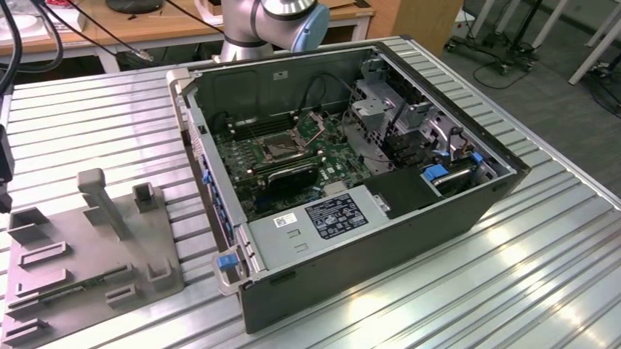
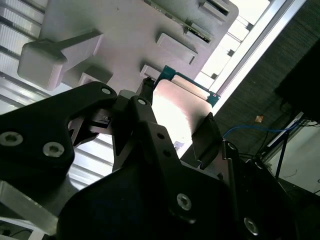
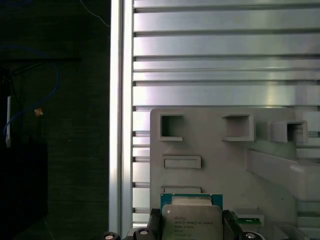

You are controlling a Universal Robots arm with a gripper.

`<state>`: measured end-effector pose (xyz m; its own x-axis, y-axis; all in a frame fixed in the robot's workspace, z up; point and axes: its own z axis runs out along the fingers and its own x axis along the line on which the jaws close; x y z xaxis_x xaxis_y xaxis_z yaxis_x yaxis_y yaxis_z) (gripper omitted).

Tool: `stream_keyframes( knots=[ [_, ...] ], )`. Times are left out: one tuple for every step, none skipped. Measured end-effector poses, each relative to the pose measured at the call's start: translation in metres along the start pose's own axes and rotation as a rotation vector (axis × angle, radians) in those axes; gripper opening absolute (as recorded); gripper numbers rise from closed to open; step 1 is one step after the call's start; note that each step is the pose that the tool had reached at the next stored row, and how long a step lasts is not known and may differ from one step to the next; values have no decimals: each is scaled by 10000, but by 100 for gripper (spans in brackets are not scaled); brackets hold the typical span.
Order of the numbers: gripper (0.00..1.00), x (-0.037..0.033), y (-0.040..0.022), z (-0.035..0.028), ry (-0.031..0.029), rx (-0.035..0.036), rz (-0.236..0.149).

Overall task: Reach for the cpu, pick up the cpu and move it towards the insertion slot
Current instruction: 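Pick up the cpu and move it towards the insertion slot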

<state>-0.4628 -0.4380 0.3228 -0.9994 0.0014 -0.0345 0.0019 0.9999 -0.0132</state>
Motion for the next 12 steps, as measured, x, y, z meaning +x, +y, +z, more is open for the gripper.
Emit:
stream_keyframes(
  knots=[
    [55, 0, 0, -5, 0, 0, 0],
    [55, -1, 0, -10, -2, 0, 0],
    [55, -1, 0, -14, -3, -1, 0],
    [55, -1, 0, -18, -4, -1, 0],
    [55, -1, 0, -22, -4, -1, 0],
    [55, -1, 0, -26, -4, 0, -1],
    [55, -1, 0, -31, -4, 0, 0],
    [55, -1, 0, -34, -5, -1, 0],
    [55, -1, 0, -37, -6, -1, 0],
    [55, -1, -1, -44, -6, -1, 0],
    [55, -2, -1, -47, -6, 0, 0],
    [55, -2, -1, -54, -5, 0, 0]
  ],
)
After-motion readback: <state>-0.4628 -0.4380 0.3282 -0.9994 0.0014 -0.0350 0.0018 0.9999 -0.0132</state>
